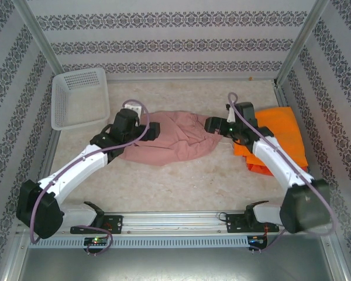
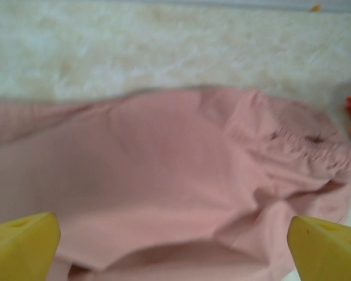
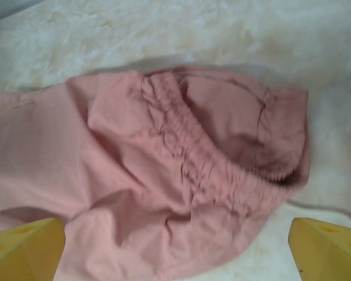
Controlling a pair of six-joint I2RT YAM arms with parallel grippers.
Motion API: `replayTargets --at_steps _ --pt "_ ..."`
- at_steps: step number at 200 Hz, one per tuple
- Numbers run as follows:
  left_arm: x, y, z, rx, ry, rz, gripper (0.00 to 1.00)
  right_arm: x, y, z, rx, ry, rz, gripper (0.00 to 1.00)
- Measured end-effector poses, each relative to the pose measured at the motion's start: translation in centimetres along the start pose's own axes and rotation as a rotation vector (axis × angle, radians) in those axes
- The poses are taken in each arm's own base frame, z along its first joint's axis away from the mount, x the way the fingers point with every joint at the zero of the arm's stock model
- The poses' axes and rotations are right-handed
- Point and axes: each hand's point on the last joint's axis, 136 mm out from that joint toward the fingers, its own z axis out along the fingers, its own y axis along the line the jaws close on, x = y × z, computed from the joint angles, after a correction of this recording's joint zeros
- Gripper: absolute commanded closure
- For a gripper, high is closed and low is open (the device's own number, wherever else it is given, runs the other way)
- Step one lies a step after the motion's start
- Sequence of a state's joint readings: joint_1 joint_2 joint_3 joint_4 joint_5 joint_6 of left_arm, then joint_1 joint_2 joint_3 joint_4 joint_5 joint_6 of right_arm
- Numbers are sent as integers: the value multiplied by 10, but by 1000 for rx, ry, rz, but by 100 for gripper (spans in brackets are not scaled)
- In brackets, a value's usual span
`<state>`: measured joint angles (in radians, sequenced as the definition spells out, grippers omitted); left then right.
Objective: Fold and stack the shorts
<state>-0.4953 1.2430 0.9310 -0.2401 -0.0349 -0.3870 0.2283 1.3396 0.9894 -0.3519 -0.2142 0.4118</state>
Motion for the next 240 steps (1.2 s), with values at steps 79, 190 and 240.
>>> replayTargets --at_steps 79,190,240 --pt "31 16 -28 26 -11 -106 0 -37 24 113 6 187 -52 4" --pt "59 40 -46 -8 -8 -148 0 -21 61 204 -62 358 -3 96" --pt "58 45 -50 -21 -20 -157 0 -86 105 179 -174 216 -23 100"
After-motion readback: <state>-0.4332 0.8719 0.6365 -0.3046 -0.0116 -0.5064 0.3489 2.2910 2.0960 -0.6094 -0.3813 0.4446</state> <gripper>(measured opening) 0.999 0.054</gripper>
